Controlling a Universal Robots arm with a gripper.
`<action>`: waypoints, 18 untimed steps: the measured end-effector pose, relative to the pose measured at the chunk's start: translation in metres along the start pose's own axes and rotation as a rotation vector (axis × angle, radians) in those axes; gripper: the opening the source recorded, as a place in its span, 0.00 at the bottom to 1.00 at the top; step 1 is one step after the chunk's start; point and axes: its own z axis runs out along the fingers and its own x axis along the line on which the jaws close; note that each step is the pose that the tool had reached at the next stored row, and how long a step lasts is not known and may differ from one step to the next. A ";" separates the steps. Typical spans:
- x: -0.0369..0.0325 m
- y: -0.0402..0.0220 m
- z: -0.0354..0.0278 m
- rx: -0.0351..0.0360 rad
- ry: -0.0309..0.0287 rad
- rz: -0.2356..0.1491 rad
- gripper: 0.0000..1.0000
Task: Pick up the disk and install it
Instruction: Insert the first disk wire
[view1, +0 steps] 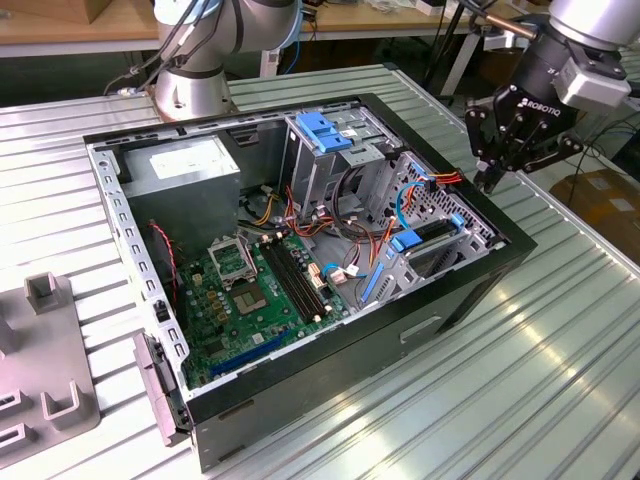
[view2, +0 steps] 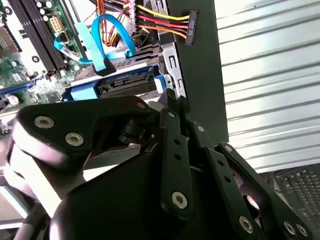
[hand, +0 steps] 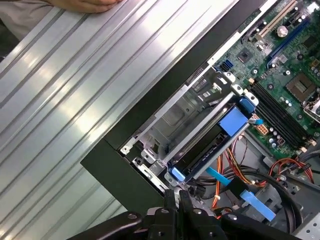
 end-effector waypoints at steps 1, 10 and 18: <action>0.0005 -0.0005 0.0001 -0.0001 0.0004 -0.017 0.25; -0.0070 -0.0115 0.0014 -0.0006 0.0051 -0.092 0.31; -0.0214 -0.0271 0.0023 -0.0006 0.0055 -0.112 0.31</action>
